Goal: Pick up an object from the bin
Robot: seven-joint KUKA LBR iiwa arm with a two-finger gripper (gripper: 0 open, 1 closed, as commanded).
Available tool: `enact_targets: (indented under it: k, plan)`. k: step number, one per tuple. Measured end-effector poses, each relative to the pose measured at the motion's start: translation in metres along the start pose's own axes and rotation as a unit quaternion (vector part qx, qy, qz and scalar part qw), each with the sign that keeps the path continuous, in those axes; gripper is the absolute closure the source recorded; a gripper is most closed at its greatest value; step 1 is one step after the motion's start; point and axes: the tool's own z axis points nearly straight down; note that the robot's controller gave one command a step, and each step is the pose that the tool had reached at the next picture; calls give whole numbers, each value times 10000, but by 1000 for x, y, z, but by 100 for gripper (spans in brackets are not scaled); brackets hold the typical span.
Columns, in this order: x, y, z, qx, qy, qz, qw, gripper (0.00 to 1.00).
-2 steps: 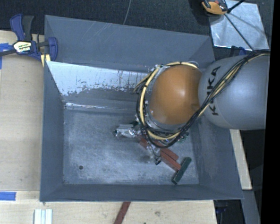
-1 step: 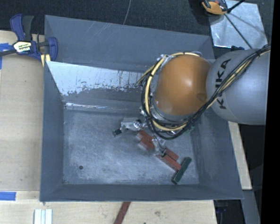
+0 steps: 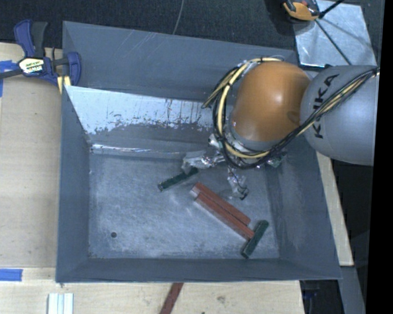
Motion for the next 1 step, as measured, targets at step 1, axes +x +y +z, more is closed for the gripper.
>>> enact_targets:
  k: [1]
  plan:
    - [6,-7,8,-12,17,-142,9999,0]
